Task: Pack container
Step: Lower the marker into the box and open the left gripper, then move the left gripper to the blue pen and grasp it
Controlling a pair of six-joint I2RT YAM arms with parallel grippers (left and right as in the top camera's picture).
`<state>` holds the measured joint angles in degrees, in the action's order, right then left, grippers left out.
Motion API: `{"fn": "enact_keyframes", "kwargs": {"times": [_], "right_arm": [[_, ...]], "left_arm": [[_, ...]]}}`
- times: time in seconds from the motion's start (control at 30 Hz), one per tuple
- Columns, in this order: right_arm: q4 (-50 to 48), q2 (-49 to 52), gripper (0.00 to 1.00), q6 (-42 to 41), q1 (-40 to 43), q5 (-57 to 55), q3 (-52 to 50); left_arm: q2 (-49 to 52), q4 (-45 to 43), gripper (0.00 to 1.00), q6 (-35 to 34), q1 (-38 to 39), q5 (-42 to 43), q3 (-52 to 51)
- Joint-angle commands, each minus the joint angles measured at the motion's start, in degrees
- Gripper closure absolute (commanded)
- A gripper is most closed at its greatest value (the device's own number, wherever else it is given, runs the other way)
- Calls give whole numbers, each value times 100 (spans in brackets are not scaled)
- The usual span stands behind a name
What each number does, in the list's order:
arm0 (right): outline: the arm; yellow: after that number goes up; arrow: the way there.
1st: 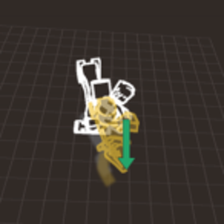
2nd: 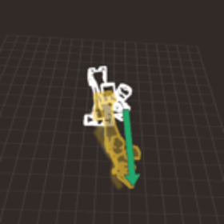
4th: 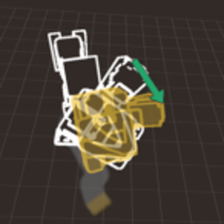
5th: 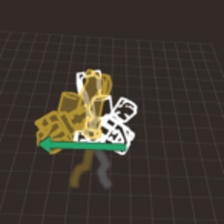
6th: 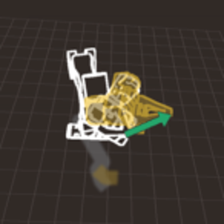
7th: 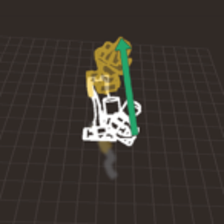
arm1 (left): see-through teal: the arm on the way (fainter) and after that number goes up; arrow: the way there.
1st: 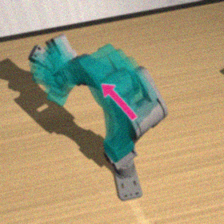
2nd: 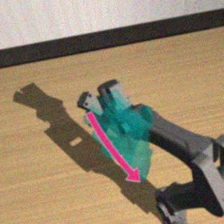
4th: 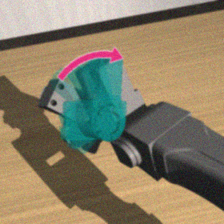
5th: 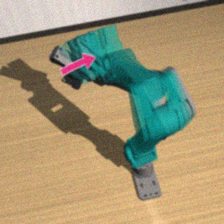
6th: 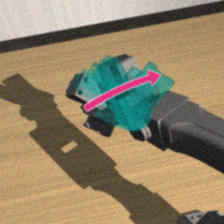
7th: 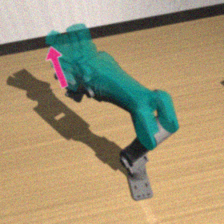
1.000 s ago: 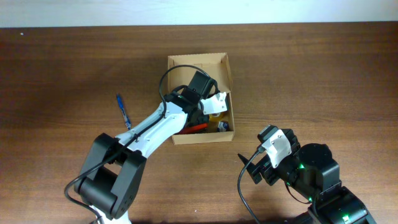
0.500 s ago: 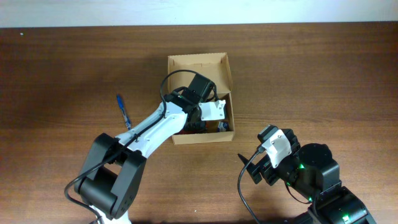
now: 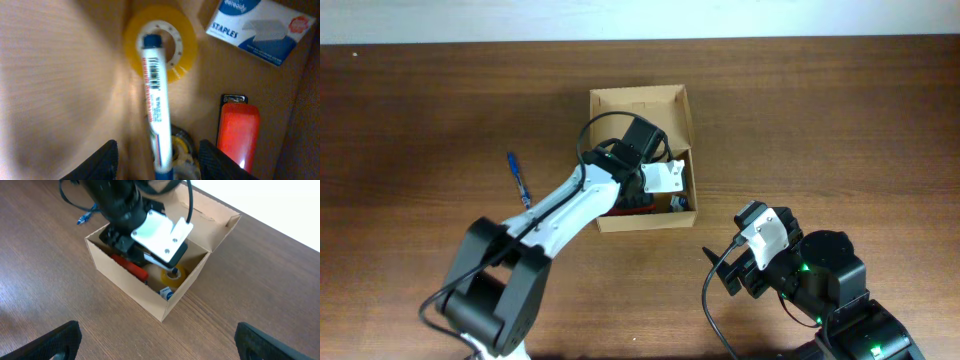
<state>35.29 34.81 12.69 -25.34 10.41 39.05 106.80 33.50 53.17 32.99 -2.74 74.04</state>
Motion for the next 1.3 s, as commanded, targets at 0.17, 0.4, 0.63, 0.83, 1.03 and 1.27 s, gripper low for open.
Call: {"fn": "enact_keyframes", "kwargs": {"times": [0.17, 0.4, 0.63, 0.83, 1.03, 1.27], "right_arm": [[-15, 7, 1, 20, -48, -55, -22], [-15, 7, 1, 20, -48, -55, -22], [-15, 7, 1, 20, -48, -55, -22], [-15, 7, 1, 20, -48, -55, -22], [-15, 7, 1, 20, -48, -55, -22], [-15, 7, 1, 20, -48, -55, -22]], "left_arm": [[-1460, -26, 49, -721, 17, -214, 50], [-2124, 501, 52, -1639, -205, -481, 48], [-2203, 990, 51, -3047, -1113, -455, 46], [-2225, 1003, 52, -3779, -1657, -459, -210], [-2308, 863, 51, -4356, -2251, -459, -761], [-2304, 179, 51, -5547, -2918, -461, -1469]]}}
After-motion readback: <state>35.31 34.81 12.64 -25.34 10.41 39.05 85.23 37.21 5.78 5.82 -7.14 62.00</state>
